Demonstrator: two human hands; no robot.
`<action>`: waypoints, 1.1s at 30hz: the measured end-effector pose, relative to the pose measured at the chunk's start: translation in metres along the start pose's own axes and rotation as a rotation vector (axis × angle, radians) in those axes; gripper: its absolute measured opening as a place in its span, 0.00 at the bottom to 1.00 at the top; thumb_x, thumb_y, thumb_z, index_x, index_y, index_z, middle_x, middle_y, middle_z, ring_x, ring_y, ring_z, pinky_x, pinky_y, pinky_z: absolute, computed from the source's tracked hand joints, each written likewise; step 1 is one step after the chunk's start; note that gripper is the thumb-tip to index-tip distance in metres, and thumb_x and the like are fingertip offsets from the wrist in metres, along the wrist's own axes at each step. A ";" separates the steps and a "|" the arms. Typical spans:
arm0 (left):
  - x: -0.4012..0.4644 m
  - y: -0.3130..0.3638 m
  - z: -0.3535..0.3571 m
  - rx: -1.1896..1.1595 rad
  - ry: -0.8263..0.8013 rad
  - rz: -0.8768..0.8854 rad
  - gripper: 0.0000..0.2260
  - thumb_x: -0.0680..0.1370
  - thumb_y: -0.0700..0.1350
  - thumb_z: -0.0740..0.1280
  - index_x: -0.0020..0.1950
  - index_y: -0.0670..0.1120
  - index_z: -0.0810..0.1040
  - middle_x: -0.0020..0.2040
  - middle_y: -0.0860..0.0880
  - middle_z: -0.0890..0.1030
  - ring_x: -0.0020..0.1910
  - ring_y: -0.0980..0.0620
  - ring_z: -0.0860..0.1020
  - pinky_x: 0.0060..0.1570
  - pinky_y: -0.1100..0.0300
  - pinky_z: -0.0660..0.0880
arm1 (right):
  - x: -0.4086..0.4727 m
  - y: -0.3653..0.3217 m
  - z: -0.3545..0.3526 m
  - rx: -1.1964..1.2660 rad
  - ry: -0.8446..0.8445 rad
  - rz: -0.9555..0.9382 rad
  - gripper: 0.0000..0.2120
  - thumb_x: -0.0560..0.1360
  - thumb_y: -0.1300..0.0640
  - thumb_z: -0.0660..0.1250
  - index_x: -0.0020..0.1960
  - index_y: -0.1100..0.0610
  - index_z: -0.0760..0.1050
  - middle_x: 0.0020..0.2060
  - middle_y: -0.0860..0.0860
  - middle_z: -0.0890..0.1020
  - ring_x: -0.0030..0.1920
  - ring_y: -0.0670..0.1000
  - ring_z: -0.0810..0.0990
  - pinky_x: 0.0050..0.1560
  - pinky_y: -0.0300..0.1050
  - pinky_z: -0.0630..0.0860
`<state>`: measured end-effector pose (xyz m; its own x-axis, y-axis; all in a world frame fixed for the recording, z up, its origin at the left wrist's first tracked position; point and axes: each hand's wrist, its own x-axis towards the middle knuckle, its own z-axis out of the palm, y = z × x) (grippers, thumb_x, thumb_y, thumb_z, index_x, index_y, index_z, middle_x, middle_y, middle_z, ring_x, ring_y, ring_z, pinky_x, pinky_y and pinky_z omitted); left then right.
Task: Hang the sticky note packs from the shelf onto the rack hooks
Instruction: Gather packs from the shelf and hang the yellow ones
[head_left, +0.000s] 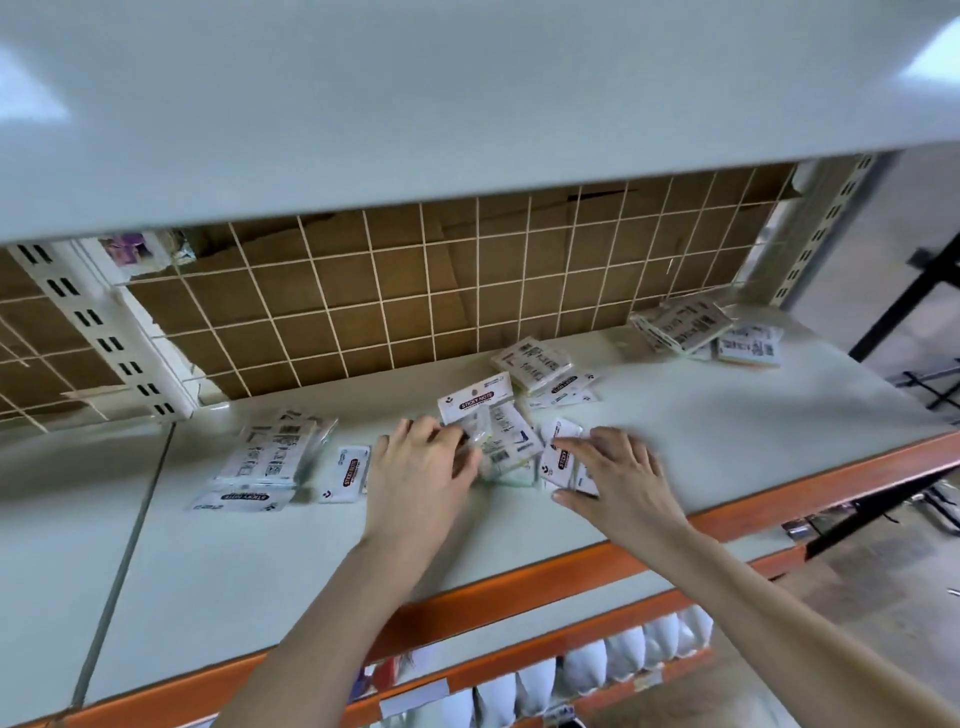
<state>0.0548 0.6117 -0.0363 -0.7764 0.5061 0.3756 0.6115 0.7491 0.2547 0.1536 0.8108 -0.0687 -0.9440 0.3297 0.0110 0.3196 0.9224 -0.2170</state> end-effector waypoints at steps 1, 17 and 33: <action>0.002 0.000 -0.004 -0.064 0.032 -0.028 0.08 0.75 0.48 0.69 0.40 0.45 0.80 0.38 0.45 0.77 0.41 0.41 0.76 0.39 0.52 0.71 | 0.000 0.000 0.000 -0.018 0.004 -0.006 0.27 0.76 0.37 0.61 0.73 0.40 0.62 0.70 0.48 0.63 0.72 0.53 0.59 0.72 0.51 0.56; 0.016 0.019 -0.002 -1.637 -0.222 -0.846 0.04 0.76 0.35 0.67 0.46 0.43 0.74 0.38 0.44 0.82 0.33 0.50 0.82 0.29 0.61 0.79 | 0.034 0.035 -0.055 0.394 0.450 0.371 0.17 0.83 0.53 0.53 0.40 0.61 0.69 0.31 0.57 0.73 0.35 0.61 0.71 0.35 0.50 0.65; 0.025 0.148 0.044 -1.722 -0.441 -0.748 0.12 0.68 0.33 0.71 0.48 0.42 0.76 0.36 0.48 0.83 0.34 0.54 0.82 0.32 0.63 0.75 | 0.002 0.093 -0.064 1.304 0.142 0.419 0.11 0.78 0.41 0.60 0.46 0.48 0.71 0.39 0.38 0.74 0.37 0.34 0.70 0.49 0.36 0.67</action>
<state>0.1187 0.7540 -0.0288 -0.7213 0.5932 -0.3575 -0.5580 -0.1919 0.8074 0.1861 0.9099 -0.0263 -0.7557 0.6236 -0.2002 0.1940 -0.0788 -0.9778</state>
